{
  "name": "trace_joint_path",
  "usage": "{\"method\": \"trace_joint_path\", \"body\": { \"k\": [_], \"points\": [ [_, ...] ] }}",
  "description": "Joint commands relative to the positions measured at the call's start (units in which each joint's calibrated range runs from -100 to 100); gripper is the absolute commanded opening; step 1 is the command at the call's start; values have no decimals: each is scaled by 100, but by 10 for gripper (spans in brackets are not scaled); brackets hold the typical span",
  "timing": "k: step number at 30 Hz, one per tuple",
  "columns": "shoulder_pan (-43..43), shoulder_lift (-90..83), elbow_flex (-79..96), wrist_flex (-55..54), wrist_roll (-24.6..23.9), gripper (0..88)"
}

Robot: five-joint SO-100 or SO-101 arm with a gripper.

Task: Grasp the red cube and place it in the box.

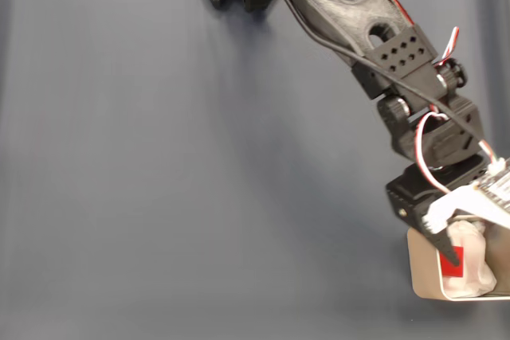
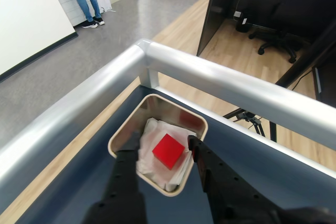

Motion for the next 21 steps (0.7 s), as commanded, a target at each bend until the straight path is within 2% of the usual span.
{"method": "trace_joint_path", "body": {
  "k": [1, 10, 21],
  "points": [
    [426, -694, 19, -96, 63, 0],
    [1548, -2193, 1433, -104, 78, 0],
    [2080, -6127, 5603, -96, -29, 0]
  ]
}}
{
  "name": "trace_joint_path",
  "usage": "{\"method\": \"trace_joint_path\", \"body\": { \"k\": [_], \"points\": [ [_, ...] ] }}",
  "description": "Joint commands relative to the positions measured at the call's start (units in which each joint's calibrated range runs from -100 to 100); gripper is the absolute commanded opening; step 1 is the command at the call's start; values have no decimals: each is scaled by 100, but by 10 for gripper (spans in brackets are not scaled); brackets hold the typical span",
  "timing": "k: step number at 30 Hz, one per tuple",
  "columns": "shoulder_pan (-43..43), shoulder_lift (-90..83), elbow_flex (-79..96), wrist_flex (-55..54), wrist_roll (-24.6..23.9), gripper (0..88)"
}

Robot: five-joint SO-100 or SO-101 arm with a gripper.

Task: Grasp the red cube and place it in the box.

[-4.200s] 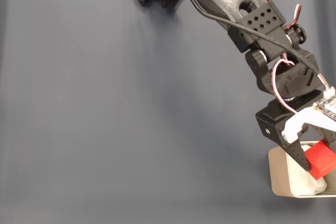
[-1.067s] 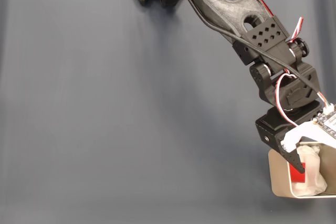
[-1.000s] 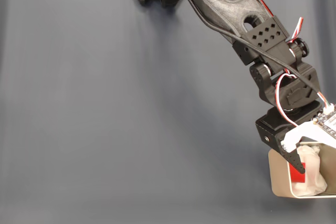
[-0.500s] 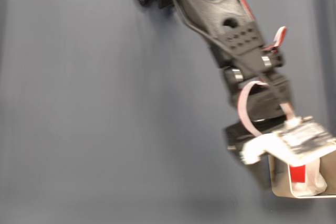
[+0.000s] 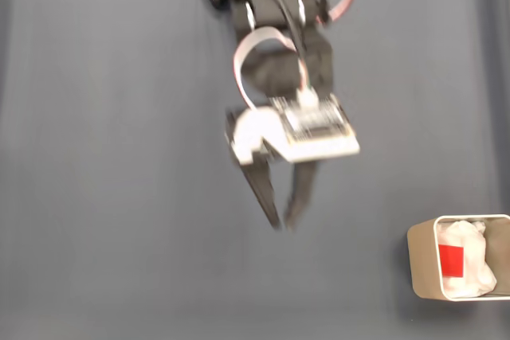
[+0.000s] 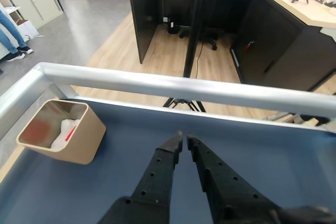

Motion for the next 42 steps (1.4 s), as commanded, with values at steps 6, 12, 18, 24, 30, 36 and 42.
{"method": "trace_joint_path", "body": {
  "k": [6, 12, 18, 24, 30, 36, 42],
  "points": [
    [129, -3847, 3908, -112, -112, 0],
    [151, -5892, 6125, 101, -127, 0],
    [229, -7157, 7229, 1076, -230, 0],
    [343, -7816, 7631, 2544, -269, 0],
    [314, -7859, 7640, 4052, -220, 0],
    [300, -7859, 7640, 4495, -151, 0],
    [300, -7859, 7640, 4527, -210, 0]
  ]
}}
